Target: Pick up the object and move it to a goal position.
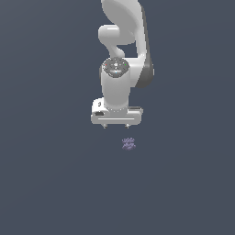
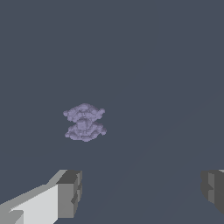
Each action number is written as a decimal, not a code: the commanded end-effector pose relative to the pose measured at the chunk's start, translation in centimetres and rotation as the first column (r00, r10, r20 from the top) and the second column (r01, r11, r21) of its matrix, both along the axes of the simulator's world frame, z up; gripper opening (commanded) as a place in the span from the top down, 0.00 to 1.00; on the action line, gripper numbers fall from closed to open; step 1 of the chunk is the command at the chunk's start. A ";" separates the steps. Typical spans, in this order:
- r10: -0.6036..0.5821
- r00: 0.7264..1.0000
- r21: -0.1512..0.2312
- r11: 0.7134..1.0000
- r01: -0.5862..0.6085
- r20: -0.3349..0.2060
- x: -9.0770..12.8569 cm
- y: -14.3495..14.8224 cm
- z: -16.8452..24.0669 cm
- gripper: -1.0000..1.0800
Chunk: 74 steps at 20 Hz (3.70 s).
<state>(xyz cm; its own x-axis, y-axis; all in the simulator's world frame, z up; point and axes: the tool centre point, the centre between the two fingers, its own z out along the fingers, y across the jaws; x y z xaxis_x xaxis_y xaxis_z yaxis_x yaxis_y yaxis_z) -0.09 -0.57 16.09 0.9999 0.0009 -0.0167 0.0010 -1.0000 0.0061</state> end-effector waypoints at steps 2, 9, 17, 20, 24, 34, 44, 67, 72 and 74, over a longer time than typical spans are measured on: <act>0.002 1.000 0.000 1.000 -0.002 -0.001 0.0 0.1 0.0 0.04; 0.063 0.997 0.019 0.998 -0.063 -0.038 -1.0 2.8 -1.1 0.04; 0.064 0.997 0.019 0.998 -0.064 -0.035 -0.8 3.0 -1.5 0.04; 0.065 0.998 0.016 0.998 -0.064 -0.028 -0.3 3.4 -2.1 0.04; 0.065 0.998 0.012 0.998 -0.065 -0.014 0.8 4.3 -3.5 0.04; 0.068 0.998 0.006 0.998 -0.068 0.016 2.6 6.3 -6.6 0.04; 0.068 0.998 0.006 0.998 -0.069 0.015 2.6 6.3 -8.5 0.04; 0.068 0.998 0.006 0.998 -0.068 0.017 2.6 6.2 -11.6 1.00; 0.068 0.998 0.006 0.998 -0.068 0.017 2.1 5.1 -11.0 1.00; 0.068 0.998 0.006 0.998 -0.068 0.017 1.7 4.2 -10.6 1.00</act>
